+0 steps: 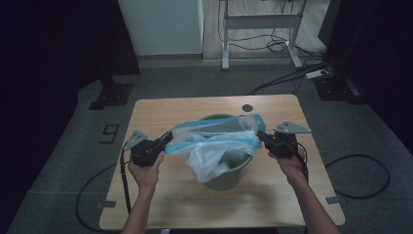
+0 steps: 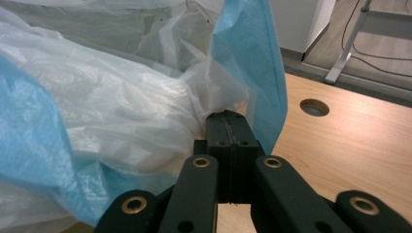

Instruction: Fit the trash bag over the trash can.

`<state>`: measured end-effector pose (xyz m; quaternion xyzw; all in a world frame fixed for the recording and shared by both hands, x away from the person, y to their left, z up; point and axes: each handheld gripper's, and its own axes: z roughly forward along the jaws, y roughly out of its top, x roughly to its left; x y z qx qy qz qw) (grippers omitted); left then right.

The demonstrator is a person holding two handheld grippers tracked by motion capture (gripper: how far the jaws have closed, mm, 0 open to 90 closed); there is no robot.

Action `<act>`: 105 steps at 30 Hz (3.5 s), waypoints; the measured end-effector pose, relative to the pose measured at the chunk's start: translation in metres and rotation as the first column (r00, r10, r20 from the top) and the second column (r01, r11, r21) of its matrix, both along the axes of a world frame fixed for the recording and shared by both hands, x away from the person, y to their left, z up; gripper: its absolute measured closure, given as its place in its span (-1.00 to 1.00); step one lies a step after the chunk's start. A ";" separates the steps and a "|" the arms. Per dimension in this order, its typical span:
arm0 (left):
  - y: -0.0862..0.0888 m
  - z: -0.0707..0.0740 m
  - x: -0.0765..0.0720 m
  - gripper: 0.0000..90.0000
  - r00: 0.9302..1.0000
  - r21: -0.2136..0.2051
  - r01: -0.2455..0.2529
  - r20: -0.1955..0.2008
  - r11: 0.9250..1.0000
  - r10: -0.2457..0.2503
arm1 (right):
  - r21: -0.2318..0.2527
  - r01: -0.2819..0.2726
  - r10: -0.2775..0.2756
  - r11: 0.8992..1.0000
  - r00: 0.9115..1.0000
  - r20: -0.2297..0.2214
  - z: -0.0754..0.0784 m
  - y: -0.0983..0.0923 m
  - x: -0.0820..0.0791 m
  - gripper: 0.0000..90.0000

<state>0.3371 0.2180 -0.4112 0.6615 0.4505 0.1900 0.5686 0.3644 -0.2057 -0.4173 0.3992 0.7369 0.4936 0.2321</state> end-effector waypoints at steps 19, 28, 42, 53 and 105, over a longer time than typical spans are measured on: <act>-0.008 0.000 -0.004 0.96 0.999 0.006 0.037 -0.004 0.999 -0.037 | 0.124 0.093 -0.105 0.988 0.990 0.092 0.027 -0.031 -0.023 0.14; -0.011 0.005 -0.007 0.95 0.999 0.003 0.042 0.008 0.999 -0.042 | 0.091 -0.128 0.116 0.988 0.985 0.127 0.049 -0.005 -0.055 -0.20; -0.008 0.011 -0.013 0.94 0.999 -0.003 0.049 0.017 0.999 -0.049 | -0.060 -0.290 0.295 0.955 0.949 0.114 0.047 0.056 -0.061 0.59; -0.007 0.004 -0.026 0.96 0.996 -0.008 0.083 -0.008 0.997 -0.083 | 0.013 -0.442 0.434 0.897 0.886 0.166 0.017 0.037 -0.115 0.92; -0.046 0.037 -0.012 0.98 0.976 0.206 0.210 0.008 0.956 -0.217 | 0.073 -0.304 0.287 0.950 0.939 0.188 0.022 -0.014 -0.132 -0.07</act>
